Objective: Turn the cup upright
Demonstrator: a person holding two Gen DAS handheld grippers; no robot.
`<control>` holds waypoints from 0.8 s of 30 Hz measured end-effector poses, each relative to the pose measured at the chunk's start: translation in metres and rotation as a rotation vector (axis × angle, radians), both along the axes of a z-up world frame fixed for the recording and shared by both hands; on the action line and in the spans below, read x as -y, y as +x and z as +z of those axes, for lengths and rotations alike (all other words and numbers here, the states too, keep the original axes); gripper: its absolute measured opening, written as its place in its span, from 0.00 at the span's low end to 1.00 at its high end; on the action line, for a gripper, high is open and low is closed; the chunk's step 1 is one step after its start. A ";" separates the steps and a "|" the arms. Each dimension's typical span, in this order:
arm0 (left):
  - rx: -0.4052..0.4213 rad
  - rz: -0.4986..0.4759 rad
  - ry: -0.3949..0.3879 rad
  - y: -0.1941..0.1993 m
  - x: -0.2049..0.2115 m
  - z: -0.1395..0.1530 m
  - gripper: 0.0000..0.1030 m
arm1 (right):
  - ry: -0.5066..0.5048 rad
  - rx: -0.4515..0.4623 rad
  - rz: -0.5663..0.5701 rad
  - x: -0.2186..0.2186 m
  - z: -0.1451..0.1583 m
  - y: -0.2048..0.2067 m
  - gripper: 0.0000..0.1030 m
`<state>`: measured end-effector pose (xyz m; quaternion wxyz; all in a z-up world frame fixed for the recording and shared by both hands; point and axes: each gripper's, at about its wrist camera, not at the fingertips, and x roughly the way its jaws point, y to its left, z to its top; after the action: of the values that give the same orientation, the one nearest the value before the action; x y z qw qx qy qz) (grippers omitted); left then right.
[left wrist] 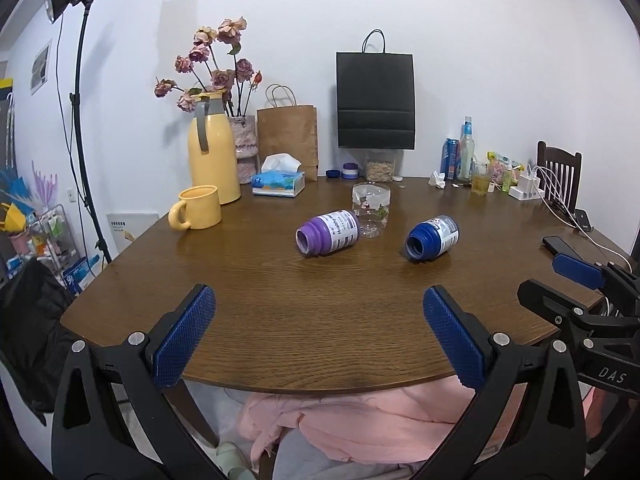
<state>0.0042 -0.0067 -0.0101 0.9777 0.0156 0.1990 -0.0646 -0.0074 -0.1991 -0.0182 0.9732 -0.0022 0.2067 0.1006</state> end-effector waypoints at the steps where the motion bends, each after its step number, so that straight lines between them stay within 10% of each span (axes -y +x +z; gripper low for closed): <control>1: -0.001 0.000 -0.001 0.000 0.000 0.000 1.00 | -0.005 -0.002 -0.001 0.000 0.000 0.000 0.77; 24: 0.007 0.004 0.014 -0.001 0.004 0.001 1.00 | -0.015 0.006 0.000 -0.003 0.002 -0.002 0.77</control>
<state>0.0029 -0.0112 -0.0093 0.9784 0.0222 0.1961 -0.0614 -0.0092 -0.1965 -0.0161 0.9738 -0.0100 0.2046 0.0988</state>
